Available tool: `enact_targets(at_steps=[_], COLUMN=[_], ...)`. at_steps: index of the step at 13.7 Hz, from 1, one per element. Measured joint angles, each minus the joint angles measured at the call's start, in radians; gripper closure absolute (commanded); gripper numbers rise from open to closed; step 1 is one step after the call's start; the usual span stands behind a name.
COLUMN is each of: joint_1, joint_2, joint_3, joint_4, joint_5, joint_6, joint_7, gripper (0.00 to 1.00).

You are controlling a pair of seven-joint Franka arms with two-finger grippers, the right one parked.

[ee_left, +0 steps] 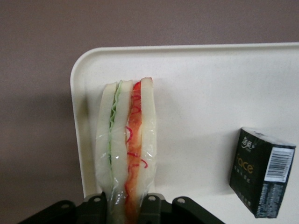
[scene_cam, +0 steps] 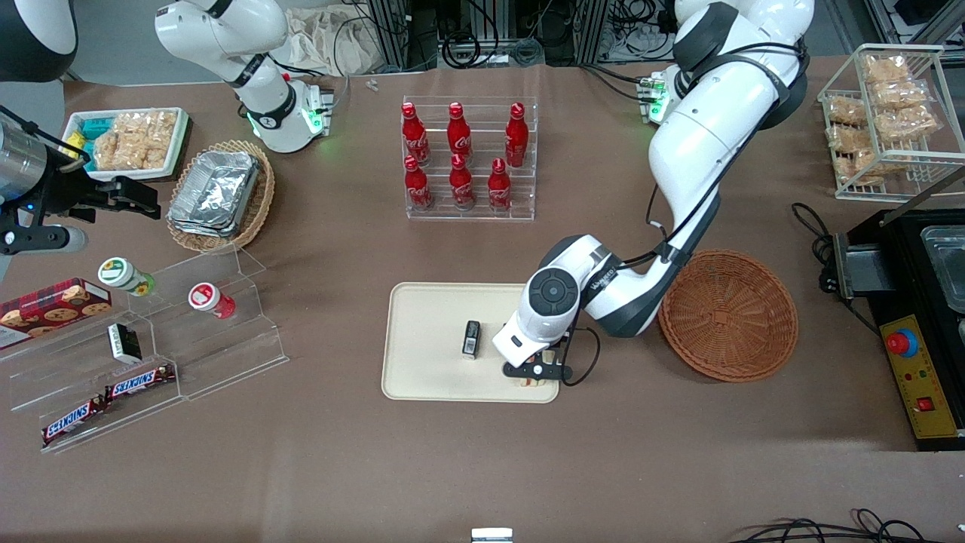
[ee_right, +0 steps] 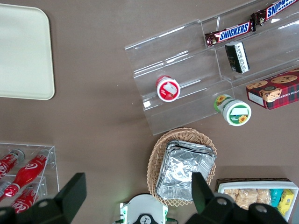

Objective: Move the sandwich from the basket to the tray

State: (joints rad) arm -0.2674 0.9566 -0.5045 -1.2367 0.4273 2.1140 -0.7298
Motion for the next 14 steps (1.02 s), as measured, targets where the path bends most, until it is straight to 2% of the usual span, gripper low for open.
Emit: enact_targets(at_steps=[1, 3, 6, 8, 12, 14], joint_1=[-0.002, -0.003, -0.005, -0.006, 0.005, 0.032], joint_2=[0.001, 0.001, 0.001, -0.004, -0.078, -0.152], joint_3=[0.0, 0.0, -0.001, -0.002, -0.002, -0.001], joint_4=[0.004, 0.011, 0.02, 0.032, 0.067, 0.073], joint_5=[0.003, 0.006, 0.067, 0.082, 0.074, 0.013], joint_6=[0.0, -0.001, -0.03, -0.053, -0.142, -0.168], joint_7=[-0.001, -0.003, -0.026, -0.035, -0.043, -0.045], gripper=[0.02, 0.01, 0.01, 0.01, 0.01, 0.01])
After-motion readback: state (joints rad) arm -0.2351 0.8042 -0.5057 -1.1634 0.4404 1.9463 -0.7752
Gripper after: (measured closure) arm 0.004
